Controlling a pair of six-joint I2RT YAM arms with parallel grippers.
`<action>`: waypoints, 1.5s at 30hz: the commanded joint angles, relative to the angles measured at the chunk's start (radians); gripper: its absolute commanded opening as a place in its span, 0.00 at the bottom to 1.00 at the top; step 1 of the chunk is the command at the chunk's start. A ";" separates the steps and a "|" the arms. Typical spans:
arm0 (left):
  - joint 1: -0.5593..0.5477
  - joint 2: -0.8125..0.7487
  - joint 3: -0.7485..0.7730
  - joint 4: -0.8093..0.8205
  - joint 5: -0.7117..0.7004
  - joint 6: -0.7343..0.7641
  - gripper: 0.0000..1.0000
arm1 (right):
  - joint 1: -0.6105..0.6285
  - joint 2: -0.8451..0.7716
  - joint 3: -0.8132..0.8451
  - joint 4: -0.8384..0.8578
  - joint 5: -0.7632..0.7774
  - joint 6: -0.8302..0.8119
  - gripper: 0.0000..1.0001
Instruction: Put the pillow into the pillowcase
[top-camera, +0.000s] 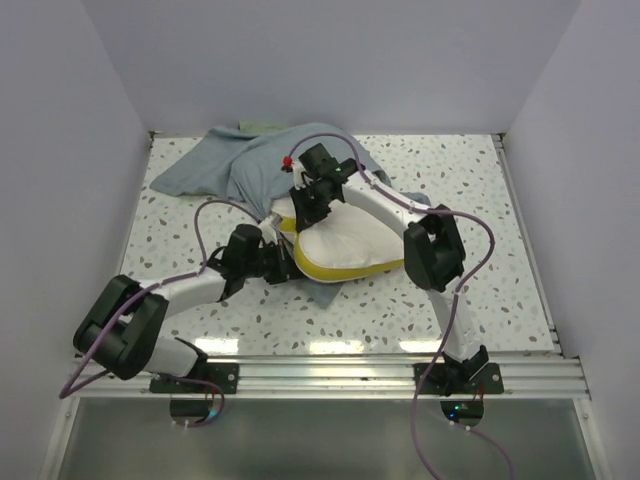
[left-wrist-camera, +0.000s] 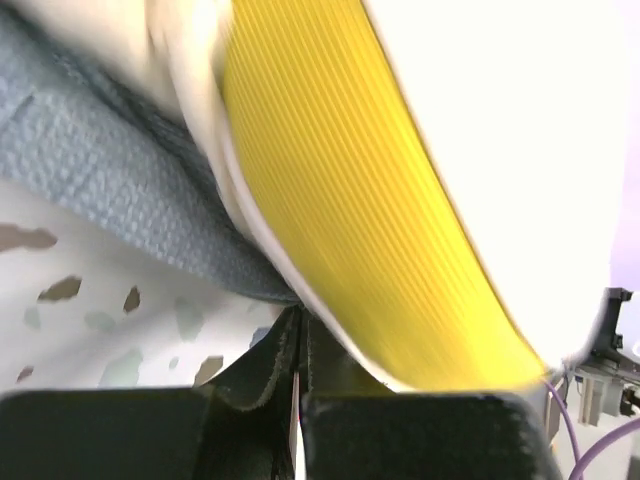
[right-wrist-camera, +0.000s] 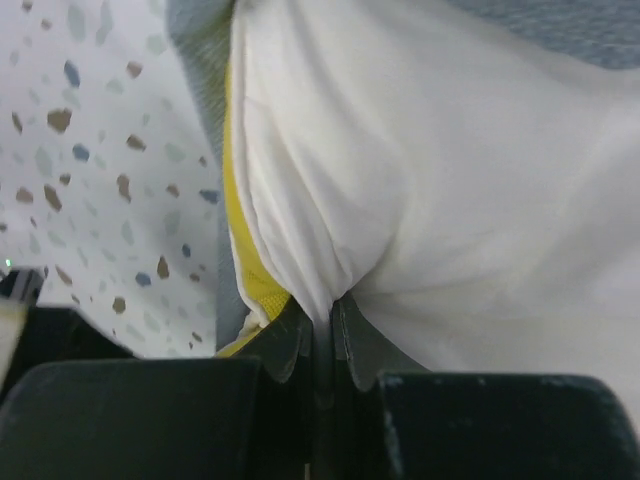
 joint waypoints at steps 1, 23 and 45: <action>-0.031 -0.079 -0.051 -0.050 0.056 -0.007 0.00 | -0.063 0.020 0.091 0.182 0.141 0.123 0.00; 0.126 -0.334 0.336 -0.444 -0.079 0.772 0.64 | -0.069 -0.256 -0.717 0.607 -0.057 0.274 0.00; 0.014 0.263 0.613 -0.198 -0.187 0.844 0.76 | -0.197 -0.782 -0.819 0.225 -0.255 -0.067 0.78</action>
